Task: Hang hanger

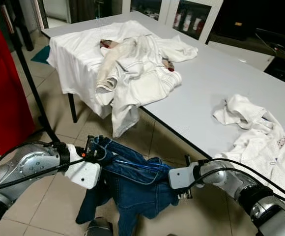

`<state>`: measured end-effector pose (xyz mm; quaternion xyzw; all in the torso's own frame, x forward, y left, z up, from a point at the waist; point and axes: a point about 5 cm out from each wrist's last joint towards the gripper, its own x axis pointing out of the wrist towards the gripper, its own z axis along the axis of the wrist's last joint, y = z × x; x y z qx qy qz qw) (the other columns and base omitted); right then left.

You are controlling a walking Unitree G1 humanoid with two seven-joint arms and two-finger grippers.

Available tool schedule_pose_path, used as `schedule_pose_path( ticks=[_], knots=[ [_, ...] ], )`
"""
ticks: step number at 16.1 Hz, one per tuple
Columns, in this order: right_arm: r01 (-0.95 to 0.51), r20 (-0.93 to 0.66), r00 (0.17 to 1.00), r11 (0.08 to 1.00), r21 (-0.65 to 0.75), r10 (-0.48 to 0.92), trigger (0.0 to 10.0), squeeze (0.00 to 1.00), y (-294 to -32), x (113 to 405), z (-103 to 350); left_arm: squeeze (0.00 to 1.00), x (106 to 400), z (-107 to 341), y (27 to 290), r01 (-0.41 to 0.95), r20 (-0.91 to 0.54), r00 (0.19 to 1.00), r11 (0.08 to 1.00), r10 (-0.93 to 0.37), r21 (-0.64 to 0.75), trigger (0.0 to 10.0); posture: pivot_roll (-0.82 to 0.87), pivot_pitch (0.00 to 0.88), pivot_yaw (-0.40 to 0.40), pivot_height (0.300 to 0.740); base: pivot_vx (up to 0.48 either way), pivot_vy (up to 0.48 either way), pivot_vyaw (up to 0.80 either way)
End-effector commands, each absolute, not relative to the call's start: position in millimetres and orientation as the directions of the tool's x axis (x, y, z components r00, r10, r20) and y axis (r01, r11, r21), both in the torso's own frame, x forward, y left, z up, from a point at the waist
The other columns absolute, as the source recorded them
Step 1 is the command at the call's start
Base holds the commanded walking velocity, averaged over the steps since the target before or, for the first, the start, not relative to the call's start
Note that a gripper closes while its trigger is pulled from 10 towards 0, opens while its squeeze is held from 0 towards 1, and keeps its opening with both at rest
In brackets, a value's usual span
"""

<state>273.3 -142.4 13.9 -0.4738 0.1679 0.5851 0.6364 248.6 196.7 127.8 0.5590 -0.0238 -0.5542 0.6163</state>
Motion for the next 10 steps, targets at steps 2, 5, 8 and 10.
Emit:
schedule_pose_path(
  ticks=[2, 5, 8, 10],
  knots=[
    [-0.92, -0.823, 0.242, -0.149, -0.364, 0.514, 0.0, 0.0, -157.0, 272.8, 9.8, 0.0, 243.4, 130.3, 180.7, 0.619, -0.585, 0.332, -0.297, -0.74, 0.727, 0.0, 0.25, 0.006, -0.13, 0.71, 0.0, 0.0, 0.0],
    [-0.916, -0.825, 0.252, -0.15, -0.372, 0.507, 0.0, 0.0, -143.2, 279.1, 10.8, 0.0, 246.2, 129.4, 157.4, 0.557, -0.581, 0.277, -0.365, -0.765, 0.746, 0.0, 0.26, 0.005, -0.135, 0.71, 0.0, 0.0, 0.0],
    [-0.903, -0.821, 0.297, -0.135, -0.407, 0.488, 0.0, 0.0, -130.0, 286.7, 12.5, 0.0, 248.5, 122.6, 145.3, 0.546, -0.604, 0.247, -0.406, -0.758, 0.733, 0.0, 0.25, 0.005, -0.132, 0.71, 0.0, 0.0, 0.0],
    [-0.898, -0.807, 0.328, -0.103, -0.427, 0.491, 0.0, 0.0, -124.3, 289.8, 13.2, 0.0, 247.8, 116.7, 140.4, 0.557, -0.601, 0.242, -0.398, -0.762, 0.729, 0.0, 0.25, 0.009, -0.129, 0.71, 0.0, 0.0, 0.0]
  ],
)
